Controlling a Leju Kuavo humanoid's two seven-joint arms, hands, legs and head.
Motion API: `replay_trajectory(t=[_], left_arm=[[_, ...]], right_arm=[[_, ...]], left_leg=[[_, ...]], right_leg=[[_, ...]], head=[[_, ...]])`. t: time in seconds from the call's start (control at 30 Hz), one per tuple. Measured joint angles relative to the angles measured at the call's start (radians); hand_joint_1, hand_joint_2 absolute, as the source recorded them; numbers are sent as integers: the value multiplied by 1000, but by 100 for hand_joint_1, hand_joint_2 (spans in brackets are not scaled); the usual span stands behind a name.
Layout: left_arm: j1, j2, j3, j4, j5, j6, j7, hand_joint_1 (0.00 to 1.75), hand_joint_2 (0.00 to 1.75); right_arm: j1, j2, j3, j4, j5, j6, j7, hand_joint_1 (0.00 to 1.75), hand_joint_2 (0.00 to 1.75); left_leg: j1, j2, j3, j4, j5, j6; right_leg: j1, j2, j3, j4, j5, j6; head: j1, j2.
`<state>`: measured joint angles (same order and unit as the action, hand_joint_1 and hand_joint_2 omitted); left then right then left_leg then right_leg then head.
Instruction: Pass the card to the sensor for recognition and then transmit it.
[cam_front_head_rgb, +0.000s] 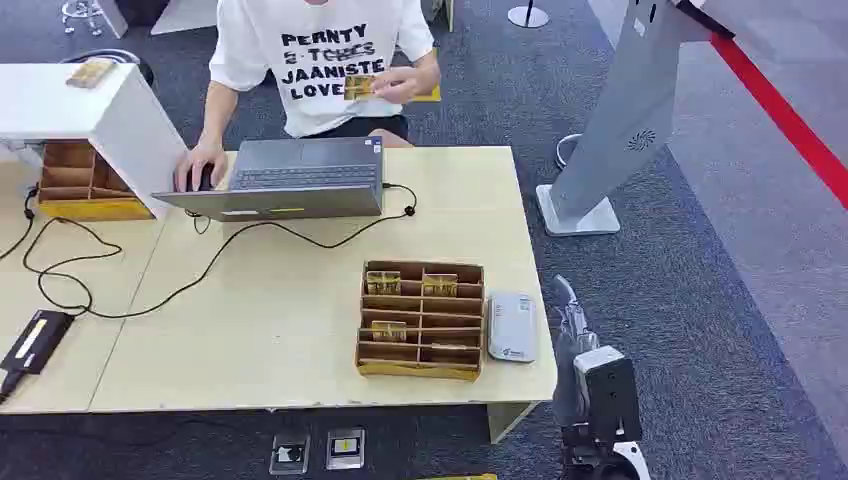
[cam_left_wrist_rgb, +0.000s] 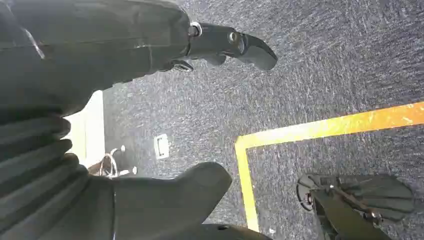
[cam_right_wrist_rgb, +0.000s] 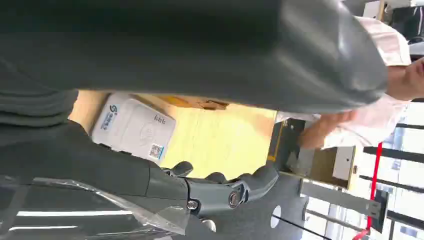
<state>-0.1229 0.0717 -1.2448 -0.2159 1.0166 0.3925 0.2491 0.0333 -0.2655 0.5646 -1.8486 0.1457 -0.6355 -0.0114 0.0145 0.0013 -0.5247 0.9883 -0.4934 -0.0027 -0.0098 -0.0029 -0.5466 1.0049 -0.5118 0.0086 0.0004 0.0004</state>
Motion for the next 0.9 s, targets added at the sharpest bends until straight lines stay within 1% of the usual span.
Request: replay_trajectory(t=[0.07,0.1,0.63,0.9], left_arm=[[0,0,0,0,0,0,0,0,175],[0,0,0,0,0,0,0,0,175],[0,0,0,0,0,-2,0,0,175],[0,-1,0,0,0,-2,0,0,175]], right_arm=[[0,0,0,0,0,0,0,0,0],[0,0,0,0,0,0,0,0,175],[1,1,0,0,2,0,0,0,175],[1,1,1,0,26,-1,1,0,175]], left_leg=[[0,0,0,0,0,0],[0,0,0,0,0,0],[0,0,0,0,0,0],[0,0,0,0,0,0]], right_leg=[[0,0,0,0,0,0],[0,0,0,0,0,0],[0,0,0,0,0,0],[0,0,0,0,0,0]], head=[[0,0],[0,0],[0,0],[0,0]])
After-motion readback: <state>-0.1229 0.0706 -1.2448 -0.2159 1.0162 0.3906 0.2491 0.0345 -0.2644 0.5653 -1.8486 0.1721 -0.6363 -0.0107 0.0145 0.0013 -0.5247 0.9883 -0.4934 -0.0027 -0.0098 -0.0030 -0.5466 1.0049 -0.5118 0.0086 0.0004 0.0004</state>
